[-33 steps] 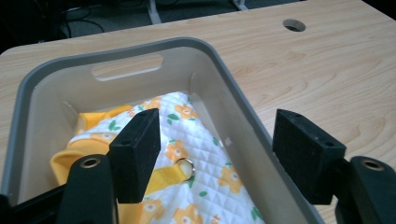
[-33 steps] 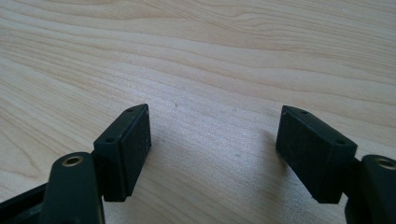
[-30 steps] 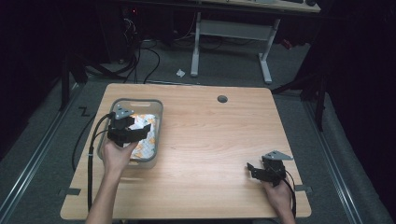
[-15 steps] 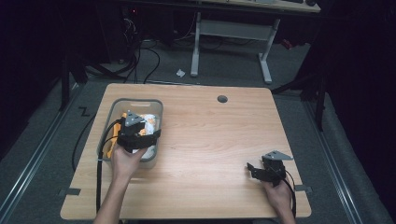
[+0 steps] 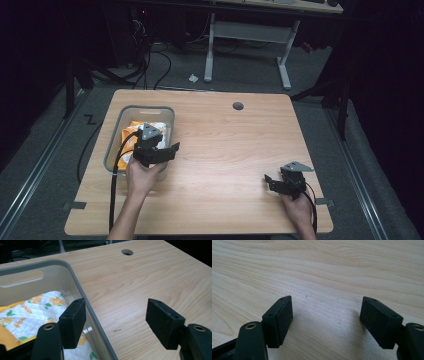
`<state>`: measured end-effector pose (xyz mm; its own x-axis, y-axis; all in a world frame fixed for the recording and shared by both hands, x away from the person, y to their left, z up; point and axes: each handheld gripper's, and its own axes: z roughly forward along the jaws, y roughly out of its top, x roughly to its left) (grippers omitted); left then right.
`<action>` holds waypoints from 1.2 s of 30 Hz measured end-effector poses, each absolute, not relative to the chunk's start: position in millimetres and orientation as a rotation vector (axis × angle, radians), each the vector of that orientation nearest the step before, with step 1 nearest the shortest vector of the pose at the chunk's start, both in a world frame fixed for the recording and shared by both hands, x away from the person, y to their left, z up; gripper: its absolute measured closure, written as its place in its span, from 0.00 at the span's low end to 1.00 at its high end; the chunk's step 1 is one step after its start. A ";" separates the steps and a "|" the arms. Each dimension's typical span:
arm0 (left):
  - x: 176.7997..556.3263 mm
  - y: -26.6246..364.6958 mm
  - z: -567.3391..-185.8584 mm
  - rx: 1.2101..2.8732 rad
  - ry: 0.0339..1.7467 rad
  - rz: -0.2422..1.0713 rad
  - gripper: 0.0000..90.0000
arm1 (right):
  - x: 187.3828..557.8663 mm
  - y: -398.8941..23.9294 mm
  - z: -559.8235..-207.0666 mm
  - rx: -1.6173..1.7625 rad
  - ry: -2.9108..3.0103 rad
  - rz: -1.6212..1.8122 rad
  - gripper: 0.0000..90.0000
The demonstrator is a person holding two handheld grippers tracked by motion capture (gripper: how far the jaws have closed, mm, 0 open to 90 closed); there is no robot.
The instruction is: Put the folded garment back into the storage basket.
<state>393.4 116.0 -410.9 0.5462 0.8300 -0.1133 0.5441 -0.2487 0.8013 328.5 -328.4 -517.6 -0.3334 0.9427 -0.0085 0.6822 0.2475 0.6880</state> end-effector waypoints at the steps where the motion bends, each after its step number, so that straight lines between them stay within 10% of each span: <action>1: 392.9 115.1 -411.4 1.933 1.114 0.422 0.37 | 328.6 -328.5 -517.6 1.480 2.104 0.832 0.30; 36: 376.2 85.2 -429.9 1.943 1.059 0.346 0.37 | 328.5 -328.4 -517.6 1.482 2.104 0.831 0.30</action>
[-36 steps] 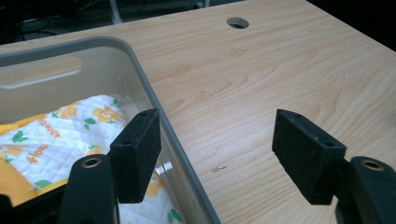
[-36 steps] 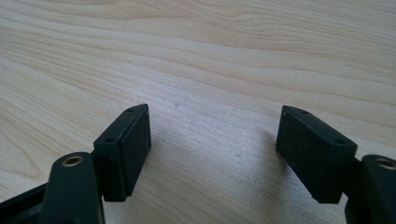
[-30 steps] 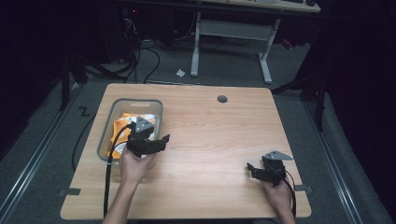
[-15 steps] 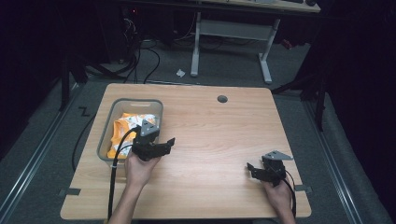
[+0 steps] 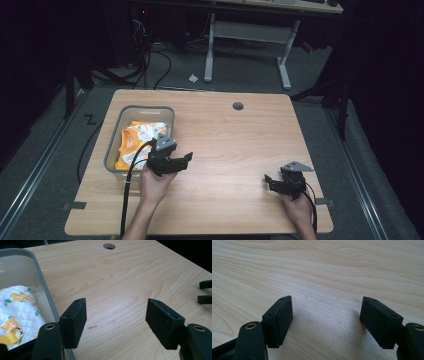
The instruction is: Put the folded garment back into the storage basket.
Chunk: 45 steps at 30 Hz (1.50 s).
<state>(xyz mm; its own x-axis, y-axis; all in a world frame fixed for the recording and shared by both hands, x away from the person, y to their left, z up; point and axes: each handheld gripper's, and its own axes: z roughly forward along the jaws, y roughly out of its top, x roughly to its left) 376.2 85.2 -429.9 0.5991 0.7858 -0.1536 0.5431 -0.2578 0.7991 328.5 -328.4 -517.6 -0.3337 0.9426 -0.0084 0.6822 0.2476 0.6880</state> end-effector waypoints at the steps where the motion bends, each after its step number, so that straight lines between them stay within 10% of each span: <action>1: 375.9 84.2 -430.7 1.946 1.057 0.344 0.37 | 328.6 -328.5 -517.6 1.480 2.104 0.832 0.30; 45: 362.1 52.9 -479.9 2.018 1.067 0.280 0.38 | 328.5 -328.4 -517.6 1.481 2.104 0.831 0.30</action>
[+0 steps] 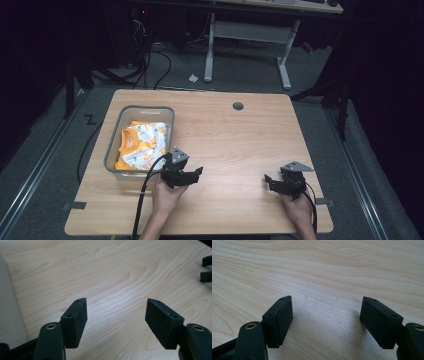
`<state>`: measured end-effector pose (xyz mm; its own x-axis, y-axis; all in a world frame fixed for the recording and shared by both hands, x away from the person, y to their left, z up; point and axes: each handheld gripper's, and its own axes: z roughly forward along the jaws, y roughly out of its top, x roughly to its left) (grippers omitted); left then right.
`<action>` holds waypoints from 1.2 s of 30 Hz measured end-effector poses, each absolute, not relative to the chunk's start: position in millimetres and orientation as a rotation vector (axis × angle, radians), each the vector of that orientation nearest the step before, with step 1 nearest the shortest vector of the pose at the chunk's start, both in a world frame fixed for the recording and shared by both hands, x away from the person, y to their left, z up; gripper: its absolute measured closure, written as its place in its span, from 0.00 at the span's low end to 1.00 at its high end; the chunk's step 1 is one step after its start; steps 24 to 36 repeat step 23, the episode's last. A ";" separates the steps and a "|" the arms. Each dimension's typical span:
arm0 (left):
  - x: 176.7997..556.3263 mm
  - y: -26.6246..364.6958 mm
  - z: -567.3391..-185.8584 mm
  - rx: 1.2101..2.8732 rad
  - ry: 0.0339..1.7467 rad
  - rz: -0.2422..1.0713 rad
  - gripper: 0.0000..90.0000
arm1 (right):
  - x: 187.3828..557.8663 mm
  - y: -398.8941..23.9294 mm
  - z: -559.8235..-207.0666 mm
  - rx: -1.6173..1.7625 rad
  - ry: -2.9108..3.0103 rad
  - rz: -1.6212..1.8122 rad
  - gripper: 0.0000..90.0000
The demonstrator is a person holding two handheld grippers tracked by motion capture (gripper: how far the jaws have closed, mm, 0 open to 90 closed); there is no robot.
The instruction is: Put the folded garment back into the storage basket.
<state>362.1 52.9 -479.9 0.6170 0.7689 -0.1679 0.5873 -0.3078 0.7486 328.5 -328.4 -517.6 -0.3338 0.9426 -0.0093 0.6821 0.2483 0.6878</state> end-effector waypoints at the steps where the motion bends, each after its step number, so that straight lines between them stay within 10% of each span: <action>1: 361.5 51.1 -482.7 2.028 1.062 0.281 0.38 | 328.6 -328.5 -517.6 1.479 2.105 0.832 0.30; 36: 357.4 32.2 -524.6 2.103 1.081 0.411 0.36 | 328.4 -328.3 -517.5 1.478 2.108 0.832 0.30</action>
